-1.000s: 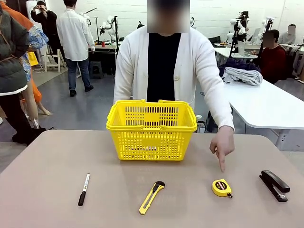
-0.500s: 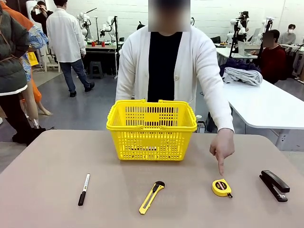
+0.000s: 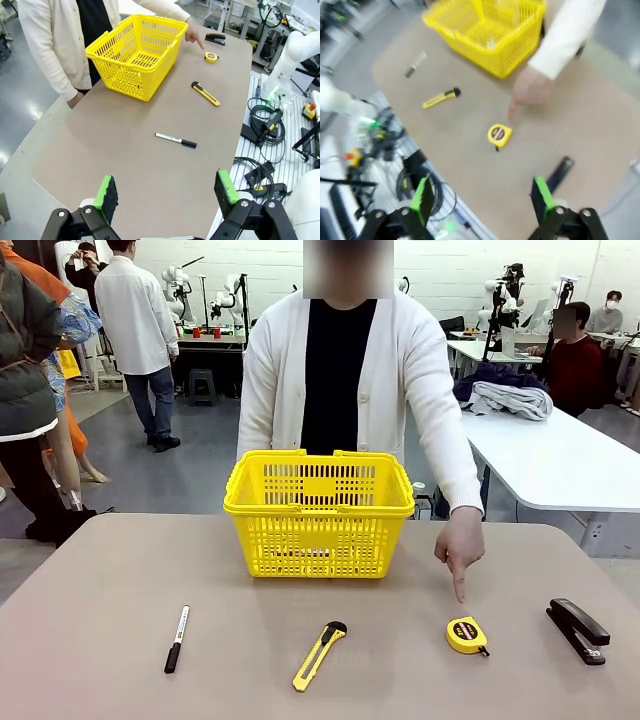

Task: Place the items the person wants into the basket.
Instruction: Pick up the item the person points to and place it in the Market Basket.

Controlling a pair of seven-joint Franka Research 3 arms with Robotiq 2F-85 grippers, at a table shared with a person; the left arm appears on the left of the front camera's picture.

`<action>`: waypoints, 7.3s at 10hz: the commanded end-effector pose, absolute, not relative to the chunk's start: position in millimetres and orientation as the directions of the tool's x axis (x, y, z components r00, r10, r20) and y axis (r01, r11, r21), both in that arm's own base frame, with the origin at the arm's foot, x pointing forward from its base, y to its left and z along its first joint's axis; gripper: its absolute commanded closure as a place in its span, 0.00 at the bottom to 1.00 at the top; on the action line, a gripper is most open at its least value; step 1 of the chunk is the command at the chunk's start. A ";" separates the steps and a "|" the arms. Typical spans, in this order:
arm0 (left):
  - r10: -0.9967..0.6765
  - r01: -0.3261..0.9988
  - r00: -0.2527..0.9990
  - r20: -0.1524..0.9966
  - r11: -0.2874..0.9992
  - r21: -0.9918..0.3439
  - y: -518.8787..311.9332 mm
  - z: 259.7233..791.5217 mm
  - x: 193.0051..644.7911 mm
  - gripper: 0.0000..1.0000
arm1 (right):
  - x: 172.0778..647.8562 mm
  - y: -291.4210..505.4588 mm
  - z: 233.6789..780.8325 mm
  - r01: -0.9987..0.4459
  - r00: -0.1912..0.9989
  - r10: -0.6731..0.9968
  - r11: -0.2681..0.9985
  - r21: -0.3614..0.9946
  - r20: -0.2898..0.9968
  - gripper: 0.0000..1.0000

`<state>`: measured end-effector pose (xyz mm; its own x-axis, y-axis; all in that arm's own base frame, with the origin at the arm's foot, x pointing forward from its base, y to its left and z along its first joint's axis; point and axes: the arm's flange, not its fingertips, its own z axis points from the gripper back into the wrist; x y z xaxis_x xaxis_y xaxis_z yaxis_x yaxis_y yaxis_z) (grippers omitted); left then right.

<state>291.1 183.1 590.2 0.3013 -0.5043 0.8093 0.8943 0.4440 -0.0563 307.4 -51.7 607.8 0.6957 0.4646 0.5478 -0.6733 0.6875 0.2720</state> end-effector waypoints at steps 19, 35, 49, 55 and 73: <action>-0.500 0.895 0.294 0.814 0.442 -0.052 183.7 591.5 290.9 0.00 | 388.5 130.7 466.6 -0.413 0.909 0.408 0.909 0.053 0.088 0.00; -0.500 0.895 0.294 0.814 0.442 -0.052 183.7 591.5 290.9 0.00 | 413.7 168.3 308.4 -0.438 0.899 0.438 0.897 -0.059 -0.020 0.00; -0.500 0.895 0.294 0.814 0.442 -0.052 183.7 591.5 290.9 0.00 | 382.7 165.9 396.5 -0.465 0.884 0.465 0.885 0.010 -0.041 0.95; -0.500 0.895 0.294 0.814 0.442 -0.052 183.7 591.5 290.9 0.00 | 352.6 165.8 581.4 -0.396 0.918 0.394 0.918 0.032 0.053 0.95; -0.500 0.895 0.294 0.814 0.442 -0.052 183.7 591.5 290.9 0.00 | 576.5 359.7 643.8 -0.967 0.227 0.974 0.229 -0.110 0.028 0.37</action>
